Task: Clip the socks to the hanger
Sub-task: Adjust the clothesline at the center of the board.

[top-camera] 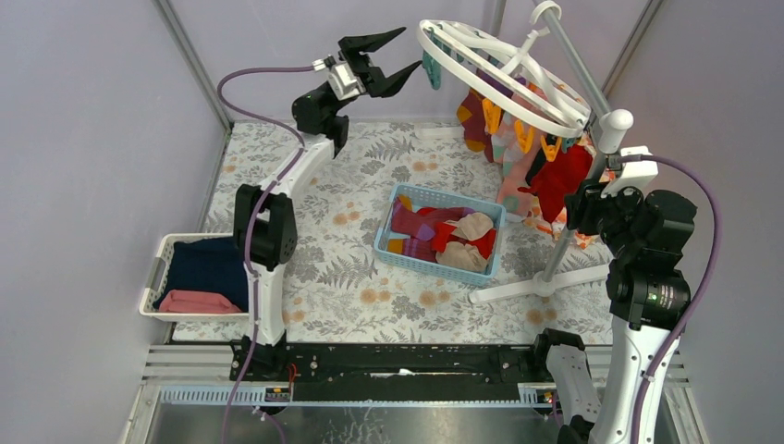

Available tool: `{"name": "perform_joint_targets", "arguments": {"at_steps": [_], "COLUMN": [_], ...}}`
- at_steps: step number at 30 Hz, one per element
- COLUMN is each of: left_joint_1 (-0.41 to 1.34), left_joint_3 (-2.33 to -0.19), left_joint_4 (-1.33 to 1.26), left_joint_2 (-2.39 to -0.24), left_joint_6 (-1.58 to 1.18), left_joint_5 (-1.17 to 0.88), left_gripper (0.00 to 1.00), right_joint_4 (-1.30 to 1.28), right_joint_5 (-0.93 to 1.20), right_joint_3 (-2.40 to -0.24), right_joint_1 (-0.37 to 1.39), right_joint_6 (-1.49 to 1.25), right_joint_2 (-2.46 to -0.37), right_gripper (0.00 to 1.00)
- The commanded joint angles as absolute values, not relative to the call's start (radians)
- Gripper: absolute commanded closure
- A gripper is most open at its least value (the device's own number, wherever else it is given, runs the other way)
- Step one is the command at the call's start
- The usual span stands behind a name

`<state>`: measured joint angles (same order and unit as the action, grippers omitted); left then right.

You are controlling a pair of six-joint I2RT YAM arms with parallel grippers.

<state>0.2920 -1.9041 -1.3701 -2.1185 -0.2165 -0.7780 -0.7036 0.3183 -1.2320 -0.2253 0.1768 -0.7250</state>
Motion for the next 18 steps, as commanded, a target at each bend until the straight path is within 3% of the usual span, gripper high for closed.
{"name": "perform_joint_targets", "arguments": {"at_steps": [1,8,18], "left_joint_1": [0.345,0.361,0.358], "left_joint_3": [-1.97,-2.08,-2.152], "left_joint_4": [-1.201,-1.157,-1.153], "left_joint_2": [-2.146,-2.195,-2.221], "left_joint_6": [-0.067,-0.054,-0.093], "left_joint_5": [-0.794,-0.681,-0.729], "left_gripper": [0.34,0.36,0.38], "right_joint_4": [-0.685,-0.698,-0.689], "right_joint_5": [0.321,0.325,0.331], "right_joint_3": [-1.23,-1.227,-1.214], "right_joint_1": [-0.23,-0.23,-0.23], "right_joint_6": [0.267,0.273,0.275], "right_joint_2": [-0.731,-0.721,-0.72], "right_gripper": [0.49,0.49,0.49]}}
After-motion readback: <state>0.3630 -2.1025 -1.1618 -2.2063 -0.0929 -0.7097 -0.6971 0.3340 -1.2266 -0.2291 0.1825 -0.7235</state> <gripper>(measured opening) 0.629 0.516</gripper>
